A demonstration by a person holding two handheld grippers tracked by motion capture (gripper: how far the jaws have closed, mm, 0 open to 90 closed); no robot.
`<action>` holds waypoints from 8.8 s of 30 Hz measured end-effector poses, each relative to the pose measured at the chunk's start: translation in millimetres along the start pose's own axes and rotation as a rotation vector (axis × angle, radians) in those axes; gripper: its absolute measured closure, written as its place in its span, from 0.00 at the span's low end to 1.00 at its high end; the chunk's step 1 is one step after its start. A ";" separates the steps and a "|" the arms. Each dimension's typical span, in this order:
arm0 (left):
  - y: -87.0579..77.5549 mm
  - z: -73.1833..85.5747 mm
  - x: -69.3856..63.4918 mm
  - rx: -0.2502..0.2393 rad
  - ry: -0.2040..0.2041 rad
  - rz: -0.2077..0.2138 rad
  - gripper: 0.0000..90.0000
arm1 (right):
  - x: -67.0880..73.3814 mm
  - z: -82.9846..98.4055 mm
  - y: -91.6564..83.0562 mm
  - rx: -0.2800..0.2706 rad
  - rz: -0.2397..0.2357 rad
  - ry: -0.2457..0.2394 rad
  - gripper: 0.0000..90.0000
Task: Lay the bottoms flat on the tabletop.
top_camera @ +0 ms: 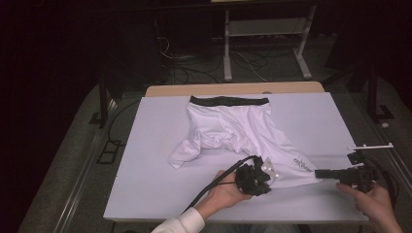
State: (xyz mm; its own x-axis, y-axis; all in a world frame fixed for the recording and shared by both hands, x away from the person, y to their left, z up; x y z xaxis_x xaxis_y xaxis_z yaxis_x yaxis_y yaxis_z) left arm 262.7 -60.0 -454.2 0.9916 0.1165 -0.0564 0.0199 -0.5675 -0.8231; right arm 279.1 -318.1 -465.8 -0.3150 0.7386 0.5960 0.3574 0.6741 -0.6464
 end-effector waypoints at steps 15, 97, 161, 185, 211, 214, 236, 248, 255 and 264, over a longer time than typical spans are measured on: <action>7.3 11.4 -19.3 0.061 0.041 0.034 0.98 | 2.0 21.9 1.7 0.070 -0.012 -0.021 0.95; -149.6 63.4 92.4 -0.344 -0.269 -0.222 0.00 | 99.4 -67.5 55.3 -0.101 0.061 -0.402 0.00; -122.3 130.0 114.5 -0.164 -0.273 -0.304 0.98 | 163.2 -78.8 174.6 0.002 -0.091 -0.484 0.05; -181.0 209.5 150.7 -0.389 -0.597 -0.234 0.98 | 177.8 -73.6 196.0 0.048 -0.140 -0.463 0.12; -162.6 239.5 164.1 -0.359 -0.700 -0.279 0.97 | 209.2 -68.0 281.4 0.214 -0.136 -0.551 0.89; -163.2 238.0 161.7 -0.370 -0.696 -0.274 0.97 | 207.4 -67.6 279.3 0.241 -0.132 -0.528 0.93; -157.8 236.1 133.7 -0.350 -0.689 -0.197 0.77 | 194.1 -36.7 227.5 0.346 -0.118 -0.480 0.94; -148.4 249.0 108.8 -0.287 -0.712 -0.120 0.65 | 194.8 -36.4 227.8 0.328 -0.133 -0.471 0.93; -134.3 240.3 101.2 -0.261 -0.692 -0.065 0.68 | 194.8 -35.2 225.0 0.319 -0.139 -0.464 0.93; -129.8 237.5 98.0 -0.207 -0.680 -0.087 0.98 | 190.6 -31.0 212.7 0.297 -0.135 -0.445 0.78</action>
State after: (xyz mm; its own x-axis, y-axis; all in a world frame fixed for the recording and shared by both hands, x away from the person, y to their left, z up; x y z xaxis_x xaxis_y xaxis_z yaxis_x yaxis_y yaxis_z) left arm 326.9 218.6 -487.1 0.6876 0.6120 -0.3907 0.1858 -0.6686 -0.7201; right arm 322.3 -34.2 -474.9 -0.7050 0.5349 0.4656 0.0450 0.6890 -0.7234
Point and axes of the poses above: each handheld gripper's, and its own axes: y roughly forward along the jaws, z roughly out of its underside, x roughly to its left, the point moved 5 cm from there along y, roughly forward along the jaws, and after that the axes turned 1 degree about -x, right-handed, at the moved point
